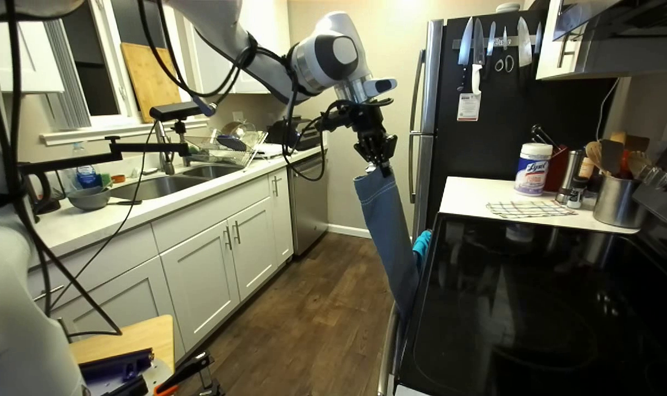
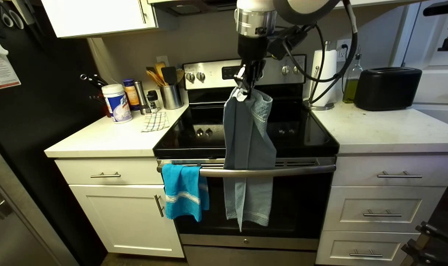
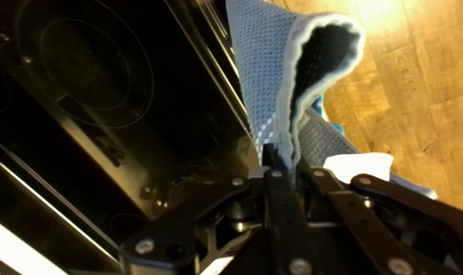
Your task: Move the light blue towel to the oven handle
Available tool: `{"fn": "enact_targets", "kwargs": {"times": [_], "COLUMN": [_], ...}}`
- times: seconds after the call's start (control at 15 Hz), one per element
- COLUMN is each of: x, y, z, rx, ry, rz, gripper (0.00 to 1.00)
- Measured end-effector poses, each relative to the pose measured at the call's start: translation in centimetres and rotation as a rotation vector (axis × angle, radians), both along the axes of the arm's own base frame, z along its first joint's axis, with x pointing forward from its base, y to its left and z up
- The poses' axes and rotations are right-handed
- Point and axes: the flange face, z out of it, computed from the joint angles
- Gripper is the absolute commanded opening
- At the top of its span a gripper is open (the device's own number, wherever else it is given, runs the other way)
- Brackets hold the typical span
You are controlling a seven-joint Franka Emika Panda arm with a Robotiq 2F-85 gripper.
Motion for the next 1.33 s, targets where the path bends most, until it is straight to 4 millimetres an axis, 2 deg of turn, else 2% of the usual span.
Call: {"fn": "enact_targets", "kwargs": {"times": [0.47,0.67,0.93,1.13,1.33], "x": [-3.1,-4.4,-4.4,-3.3,-2.1], "y": [11.0,14.4,16.7,16.8,16.7], "z": [-5.6,-9.7,-16.8,-21.5,-24.8], "rx": [-0.013,-0.017,-0.013,-0.004,0.008], "ry": [0.134,0.231,0.417,0.548,0.644], "rz": [0.307,0.427,0.514,0.517,0.501], "gripper": [0.02,0.02,0.02,0.02,0.02]}}
